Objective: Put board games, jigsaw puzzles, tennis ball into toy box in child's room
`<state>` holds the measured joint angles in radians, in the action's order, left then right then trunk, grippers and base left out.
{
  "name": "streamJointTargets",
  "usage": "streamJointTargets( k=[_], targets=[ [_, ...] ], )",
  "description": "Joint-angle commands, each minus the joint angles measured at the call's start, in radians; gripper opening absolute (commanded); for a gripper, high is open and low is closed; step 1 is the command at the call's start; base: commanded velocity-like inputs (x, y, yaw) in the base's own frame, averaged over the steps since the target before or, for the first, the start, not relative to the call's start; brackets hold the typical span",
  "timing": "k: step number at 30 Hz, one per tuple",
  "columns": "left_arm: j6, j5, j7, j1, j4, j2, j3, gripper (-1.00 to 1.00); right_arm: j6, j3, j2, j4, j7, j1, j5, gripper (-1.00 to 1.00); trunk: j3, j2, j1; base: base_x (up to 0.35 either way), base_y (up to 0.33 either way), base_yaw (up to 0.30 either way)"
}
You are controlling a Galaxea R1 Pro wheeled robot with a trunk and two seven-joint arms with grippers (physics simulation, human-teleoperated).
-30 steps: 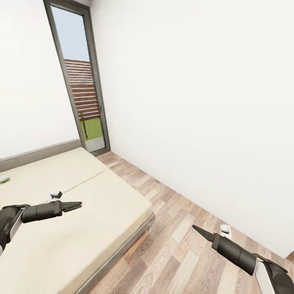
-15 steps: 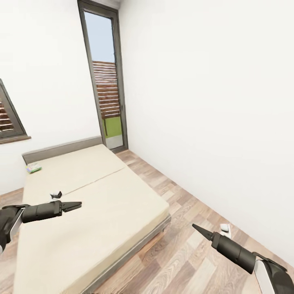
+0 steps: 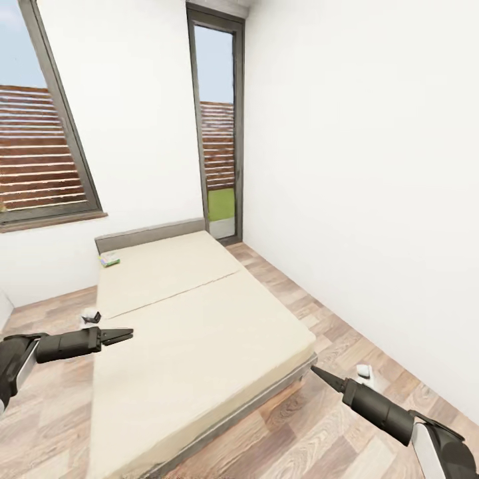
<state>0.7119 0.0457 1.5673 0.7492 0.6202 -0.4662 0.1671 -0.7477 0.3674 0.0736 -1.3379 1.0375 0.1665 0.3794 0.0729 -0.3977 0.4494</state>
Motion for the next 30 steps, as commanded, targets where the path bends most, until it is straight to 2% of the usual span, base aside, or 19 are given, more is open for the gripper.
streamJointTargets(
  k=[1,9,16,26,30],
  targets=[
    [0.011,0.0,0.003,0.001,0.0,0.0,0.0,1.0,-0.006,-0.001,0.0,0.0,0.001,0.001,0.003,1.0,0.002,-0.002,0.001,-0.05,0.269,0.292],
    [0.011,0.0,0.003,0.001,-0.001,0.0,0.0,1.0,-0.005,-0.011,0.0,0.0,0.0,0.001,0.001,1.0,0.002,-0.002,0.001,-0.013,0.272,0.292],
    [0.011,0.0,0.003,0.001,-0.001,0.0,0.0,1.0,-0.005,-0.011,0.0,0.0,0.001,0.001,0.002,1.0,0.002,-0.002,0.001,0.108,0.182,0.274],
    [0.009,0.0,0.003,0.001,-0.001,0.0,0.0,1.0,-0.003,-0.011,0.0,0.001,-0.001,0.001,0.0,1.0,0.002,-0.002,0.001,0.027,0.019,0.052],
    [0.009,0.0,0.003,0.001,0.0,0.0,0.0,1.0,-0.003,-0.012,0.0,0.001,-0.025,0.001,0.002,1.0,0.002,-0.002,0.001,0.002,0.001,0.003]
  ],
)
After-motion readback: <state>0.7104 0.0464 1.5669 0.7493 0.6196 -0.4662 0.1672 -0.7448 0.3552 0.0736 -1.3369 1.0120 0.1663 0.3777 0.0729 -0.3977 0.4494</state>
